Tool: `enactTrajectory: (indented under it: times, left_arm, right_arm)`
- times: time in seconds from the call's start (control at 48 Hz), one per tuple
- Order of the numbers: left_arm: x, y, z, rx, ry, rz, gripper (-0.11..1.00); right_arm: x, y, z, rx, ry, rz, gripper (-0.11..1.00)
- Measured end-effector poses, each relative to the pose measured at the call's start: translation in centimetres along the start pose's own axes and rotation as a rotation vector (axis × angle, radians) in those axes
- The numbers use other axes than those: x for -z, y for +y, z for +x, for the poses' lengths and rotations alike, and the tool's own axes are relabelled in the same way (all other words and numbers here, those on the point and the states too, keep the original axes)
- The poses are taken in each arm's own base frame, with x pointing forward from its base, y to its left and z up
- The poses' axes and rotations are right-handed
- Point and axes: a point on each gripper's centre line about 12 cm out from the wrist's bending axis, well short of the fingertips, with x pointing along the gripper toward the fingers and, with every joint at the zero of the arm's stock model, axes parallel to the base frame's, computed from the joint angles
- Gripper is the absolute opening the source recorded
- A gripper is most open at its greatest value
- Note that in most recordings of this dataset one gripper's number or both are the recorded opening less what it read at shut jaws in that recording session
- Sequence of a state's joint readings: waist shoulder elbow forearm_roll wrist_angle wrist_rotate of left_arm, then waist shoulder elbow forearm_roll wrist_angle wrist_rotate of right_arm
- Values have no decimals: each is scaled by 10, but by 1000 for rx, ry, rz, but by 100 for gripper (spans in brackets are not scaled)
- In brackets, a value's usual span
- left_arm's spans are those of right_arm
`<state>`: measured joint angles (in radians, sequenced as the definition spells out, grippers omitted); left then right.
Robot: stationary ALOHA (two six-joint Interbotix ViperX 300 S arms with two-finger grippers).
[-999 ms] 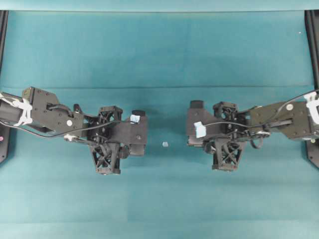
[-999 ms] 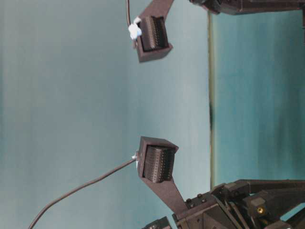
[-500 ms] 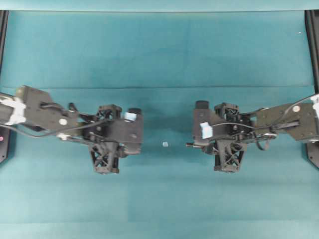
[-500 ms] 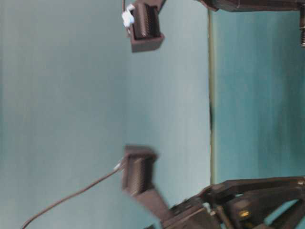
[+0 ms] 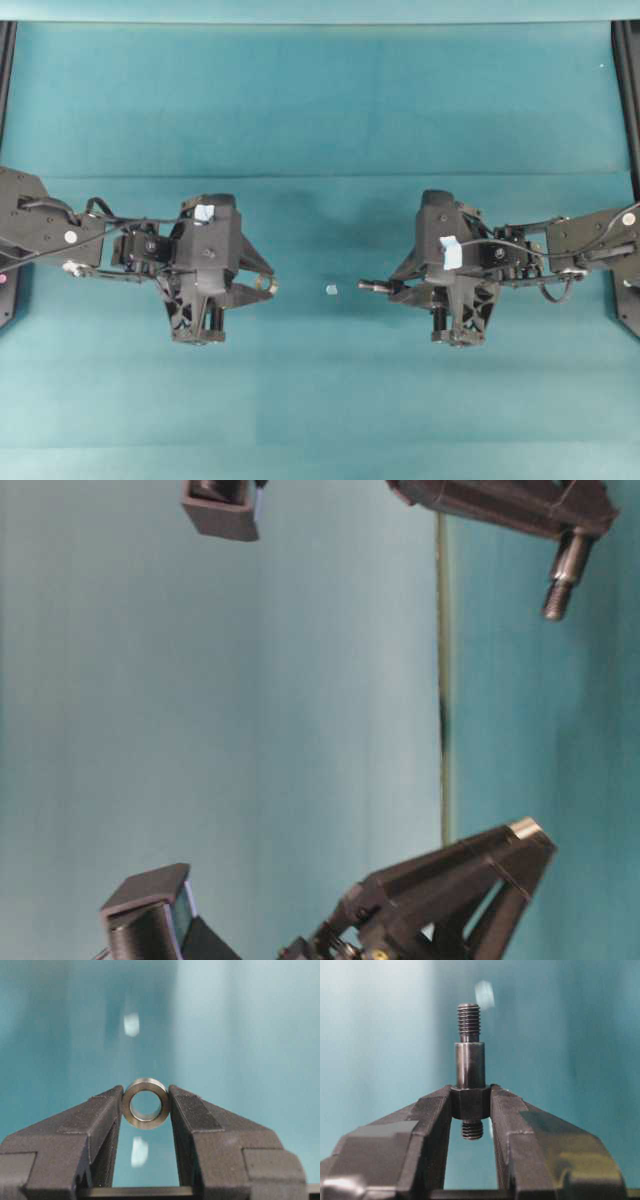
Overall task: Insert the washer onto the shaft with both hands.
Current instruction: 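Bring the held washer toward the shaft tip held by the right gripper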
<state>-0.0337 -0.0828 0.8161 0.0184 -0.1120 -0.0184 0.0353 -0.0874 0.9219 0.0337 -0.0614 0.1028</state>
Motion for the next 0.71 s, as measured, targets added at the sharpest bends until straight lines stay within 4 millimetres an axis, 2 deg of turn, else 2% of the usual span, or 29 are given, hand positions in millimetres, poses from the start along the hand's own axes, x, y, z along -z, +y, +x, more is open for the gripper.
enactTrajectory:
  times: [0.354, 0.708]
  left_arm:
    - [-21, 0, -3, 7, -189, -47, 34]
    - [-30, 1, -7, 16, -310, -92, 34]
  right_arm:
    - [-14, 5, -1, -21, -132, 2, 0]
    - [-23, 8, -3, -35, -209, -2, 0]
